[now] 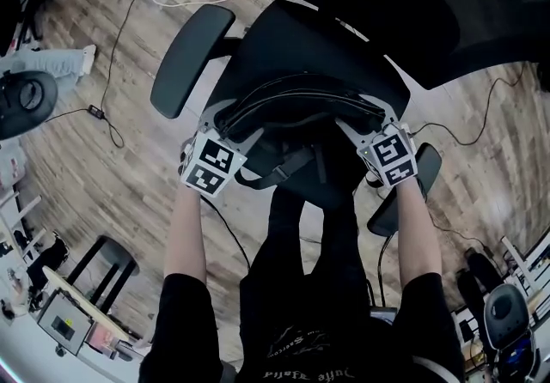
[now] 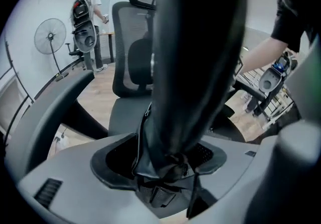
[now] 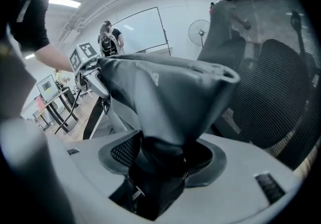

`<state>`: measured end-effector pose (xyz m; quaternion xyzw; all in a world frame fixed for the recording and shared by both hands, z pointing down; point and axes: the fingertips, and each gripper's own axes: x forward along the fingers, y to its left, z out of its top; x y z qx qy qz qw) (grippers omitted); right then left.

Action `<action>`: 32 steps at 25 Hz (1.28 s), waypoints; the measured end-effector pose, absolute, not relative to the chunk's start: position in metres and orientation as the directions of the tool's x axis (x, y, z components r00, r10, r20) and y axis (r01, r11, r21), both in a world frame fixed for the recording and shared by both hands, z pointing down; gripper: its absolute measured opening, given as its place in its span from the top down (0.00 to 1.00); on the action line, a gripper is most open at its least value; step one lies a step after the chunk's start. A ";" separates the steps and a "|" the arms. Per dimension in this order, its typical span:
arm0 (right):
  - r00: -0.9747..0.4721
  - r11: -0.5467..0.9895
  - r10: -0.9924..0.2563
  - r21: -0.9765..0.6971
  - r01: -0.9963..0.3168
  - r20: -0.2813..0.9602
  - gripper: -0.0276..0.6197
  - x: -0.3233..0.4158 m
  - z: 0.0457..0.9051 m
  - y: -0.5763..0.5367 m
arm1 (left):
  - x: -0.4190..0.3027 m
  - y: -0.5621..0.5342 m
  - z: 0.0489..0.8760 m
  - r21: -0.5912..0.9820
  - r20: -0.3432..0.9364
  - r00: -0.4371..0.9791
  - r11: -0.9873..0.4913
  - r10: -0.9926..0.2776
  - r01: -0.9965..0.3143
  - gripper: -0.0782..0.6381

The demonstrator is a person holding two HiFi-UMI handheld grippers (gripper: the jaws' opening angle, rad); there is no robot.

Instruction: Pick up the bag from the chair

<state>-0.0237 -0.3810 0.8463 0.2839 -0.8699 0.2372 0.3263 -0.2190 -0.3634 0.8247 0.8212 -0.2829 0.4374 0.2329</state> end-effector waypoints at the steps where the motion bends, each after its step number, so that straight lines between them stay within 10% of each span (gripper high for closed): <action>1: -0.624 0.723 -0.341 -0.228 -0.652 0.703 0.54 -0.024 0.848 -0.382 | -0.218 -0.363 0.828 0.122 0.855 0.449 -0.740 -0.260 -0.661 0.47; 9: -0.586 0.656 -0.386 -0.235 -0.717 0.712 0.71 -0.027 0.851 -0.387 | -0.214 -0.365 0.835 0.103 0.838 0.431 -0.680 -0.333 -0.726 0.65; 32: -0.490 0.604 -0.476 -0.133 -0.786 0.730 0.75 -0.023 0.750 -0.381 | -0.214 -0.360 0.750 0.192 0.810 0.452 -0.560 -0.374 -0.806 0.68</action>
